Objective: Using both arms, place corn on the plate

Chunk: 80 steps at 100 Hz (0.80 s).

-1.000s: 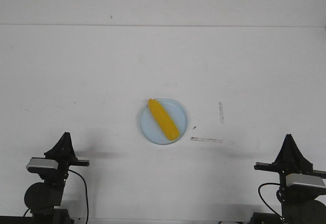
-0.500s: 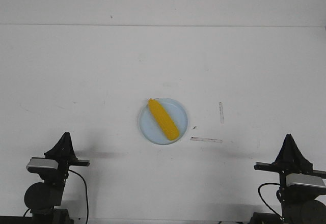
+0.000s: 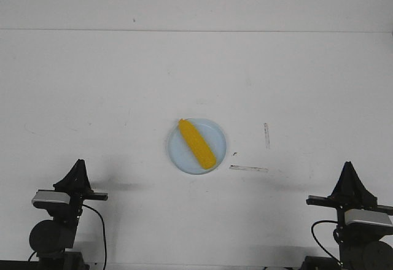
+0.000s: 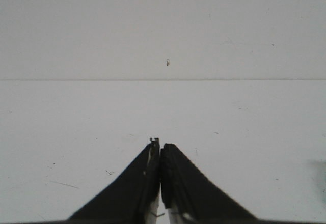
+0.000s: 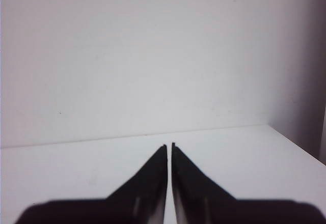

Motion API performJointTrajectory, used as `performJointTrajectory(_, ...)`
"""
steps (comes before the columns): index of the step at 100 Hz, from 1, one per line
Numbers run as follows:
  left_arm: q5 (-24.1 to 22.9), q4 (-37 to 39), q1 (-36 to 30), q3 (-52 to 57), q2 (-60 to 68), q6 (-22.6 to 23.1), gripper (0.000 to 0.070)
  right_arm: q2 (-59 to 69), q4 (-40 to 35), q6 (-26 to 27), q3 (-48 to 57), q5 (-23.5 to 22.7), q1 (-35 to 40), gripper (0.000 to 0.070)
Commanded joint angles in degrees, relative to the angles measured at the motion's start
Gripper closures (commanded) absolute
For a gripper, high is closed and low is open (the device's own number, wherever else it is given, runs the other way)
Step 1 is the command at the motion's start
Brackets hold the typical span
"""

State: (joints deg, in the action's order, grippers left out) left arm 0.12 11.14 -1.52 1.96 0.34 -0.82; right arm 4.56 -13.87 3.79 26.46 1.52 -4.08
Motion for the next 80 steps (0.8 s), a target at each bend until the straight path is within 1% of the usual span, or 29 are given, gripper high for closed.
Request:
performJointTrajectory(1, 0.1, 0.8, 0.0, -1.2, -0.2, -0.1, 0.0699, 0.0, 1.3, -0.5, -0.2, 0.0, 0.0, 0.0688)
performJointTrajectory(7, 0.1, 0.8, 0.0, -1.2, -0.2, -0.1, 0.0699, -0.6, 0.2, -0.6, -0.5, -0.2, 0.0, 0.0688)
performJointTrajectory(12, 0.1, 0.8, 0.0, -1.2, -0.2, -0.1, 0.0699, -0.9, 0.2, -0.6, -1.1, -1.4, 0.1, 0.0688)
performJointTrajectory(34, 0.1, 0.8, 0.0, -1.2, -0.2, -0.1, 0.0699, -2.8, 7.2, -0.6, -9.9, -3.7, 2.5, 0.0688)
performJointTrajectory(52, 0.1, 0.9, 0.0, -1.2, -0.2, -0.1, 0.0699, -4.5, 9.1, -0.6, -16.7, -4.7, 3.9, 0.0688)
performJointTrajectory(64, 0.1, 0.9, 0.0, -1.2, -0.2, -0.1, 0.0699, -4.5, 12.9, -0.6, -20.5, -4.7, 4.2, 0.0688)
performJointTrajectory(80, 0.1, 0.9, 0.0, -1.2, -0.2, 0.0, 0.0699, -4.5, 21.6, -0.6, -25.6, -4.7, 4.2, 0.0688)
